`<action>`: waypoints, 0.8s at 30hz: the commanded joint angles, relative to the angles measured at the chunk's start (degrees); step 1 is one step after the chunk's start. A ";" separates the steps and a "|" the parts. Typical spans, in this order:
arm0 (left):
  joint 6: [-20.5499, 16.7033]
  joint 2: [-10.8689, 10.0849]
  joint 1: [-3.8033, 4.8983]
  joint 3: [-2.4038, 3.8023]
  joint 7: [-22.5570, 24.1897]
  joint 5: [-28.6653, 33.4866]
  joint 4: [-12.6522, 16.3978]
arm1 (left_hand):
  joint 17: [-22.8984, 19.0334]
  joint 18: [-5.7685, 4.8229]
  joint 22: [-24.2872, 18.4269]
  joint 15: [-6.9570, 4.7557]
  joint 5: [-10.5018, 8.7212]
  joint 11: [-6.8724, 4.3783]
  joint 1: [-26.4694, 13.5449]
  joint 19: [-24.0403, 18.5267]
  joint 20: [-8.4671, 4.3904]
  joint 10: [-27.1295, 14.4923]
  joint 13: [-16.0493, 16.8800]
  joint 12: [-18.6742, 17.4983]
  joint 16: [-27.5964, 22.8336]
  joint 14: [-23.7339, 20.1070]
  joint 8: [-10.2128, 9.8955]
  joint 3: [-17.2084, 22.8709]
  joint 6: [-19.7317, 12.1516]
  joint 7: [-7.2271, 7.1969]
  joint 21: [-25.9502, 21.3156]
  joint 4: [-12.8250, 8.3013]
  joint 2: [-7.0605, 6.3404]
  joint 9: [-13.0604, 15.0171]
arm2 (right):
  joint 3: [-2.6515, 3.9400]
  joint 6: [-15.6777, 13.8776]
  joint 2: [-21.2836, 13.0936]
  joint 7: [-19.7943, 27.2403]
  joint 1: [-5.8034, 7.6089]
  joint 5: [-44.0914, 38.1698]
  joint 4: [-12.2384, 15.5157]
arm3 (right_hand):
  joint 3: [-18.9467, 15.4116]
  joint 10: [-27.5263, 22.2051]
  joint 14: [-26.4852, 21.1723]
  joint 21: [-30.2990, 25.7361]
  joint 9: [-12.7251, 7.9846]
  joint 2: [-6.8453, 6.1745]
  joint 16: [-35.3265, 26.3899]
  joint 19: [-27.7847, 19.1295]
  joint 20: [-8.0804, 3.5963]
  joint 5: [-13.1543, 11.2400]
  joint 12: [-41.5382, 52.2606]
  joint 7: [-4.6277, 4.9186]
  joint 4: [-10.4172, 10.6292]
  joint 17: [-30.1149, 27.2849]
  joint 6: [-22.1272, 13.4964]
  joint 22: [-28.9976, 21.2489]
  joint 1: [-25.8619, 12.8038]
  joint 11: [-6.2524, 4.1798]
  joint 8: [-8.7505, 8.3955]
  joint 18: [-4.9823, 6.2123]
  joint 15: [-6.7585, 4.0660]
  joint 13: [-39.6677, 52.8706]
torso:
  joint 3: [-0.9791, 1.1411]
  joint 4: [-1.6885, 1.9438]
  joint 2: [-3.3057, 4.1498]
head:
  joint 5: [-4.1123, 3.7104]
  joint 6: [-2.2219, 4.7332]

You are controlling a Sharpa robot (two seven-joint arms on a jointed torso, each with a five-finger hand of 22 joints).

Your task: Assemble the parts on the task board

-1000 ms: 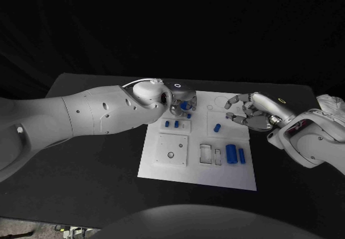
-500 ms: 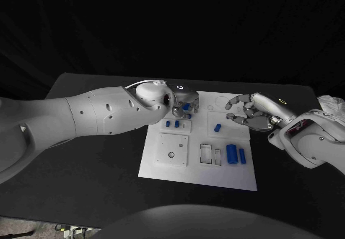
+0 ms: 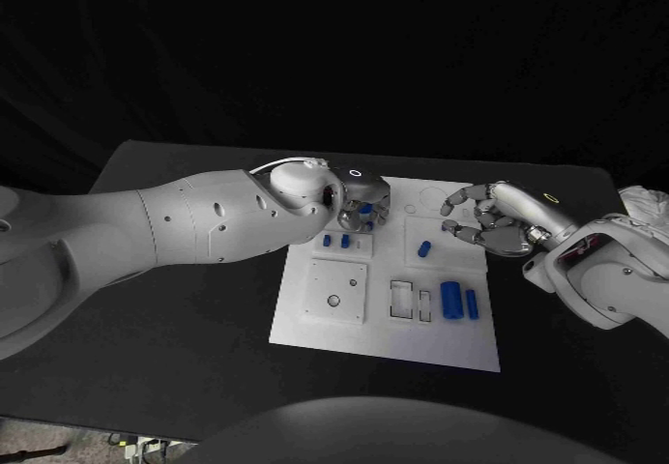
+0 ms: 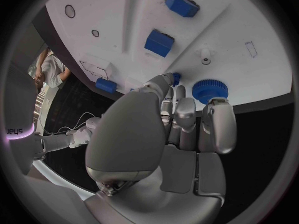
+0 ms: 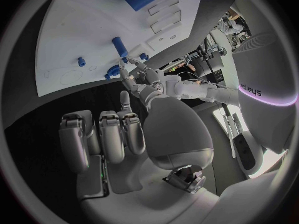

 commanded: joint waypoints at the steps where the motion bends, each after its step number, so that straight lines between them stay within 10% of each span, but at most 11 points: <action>1: 1.19 0.35 -0.13 0.05 0.53 -0.08 -0.18 | -0.01 -0.29 11.28 0.00 0.20 -0.01 0.40 0.97 -0.51 -0.35 -0.07 -0.37 -0.04 -0.30 0.29 0.32 0.53 0.00 -0.14 0.05 -0.11 0.06 | -0.01 1.12 -0.01 -0.38 -0.05 -0.06 0.12 | 0.19 6.07 5.96 -0.37 0.05 -0.04 0.20 4.78 -0.38 0.32 0.01 -0.08 0.14 15.09 0.38 14.54 0.46 -0.40 0.10 -0.41 -0.29 15.06 | -0.03 -0.03 0.00 | -0.12 0.00; 24: 1.85 0.32 -0.49 0.04 -0.51 -1.28 -1.01 | -0.49 -0.28 11.25 0.47 -0.08 0.46 -0.13 0.90 -0.31 -1.25 -0.98 -1.56 0.06 -0.44 0.14 1.47 0.05 -0.17 -0.29 -0.39 -0.57 -0.14 | -0.01 1.95 0.36 -0.91 -0.40 -0.09 -0.22 | 0.27 6.07 5.96 -0.63 0.05 -0.11 0.20 4.54 -0.44 0.49 0.01 -0.21 -0.02 15.09 0.67 14.43 0.69 -0.52 0.22 -0.32 -0.38 15.06 | -0.04 -0.01 0.02 | 0.10 0.00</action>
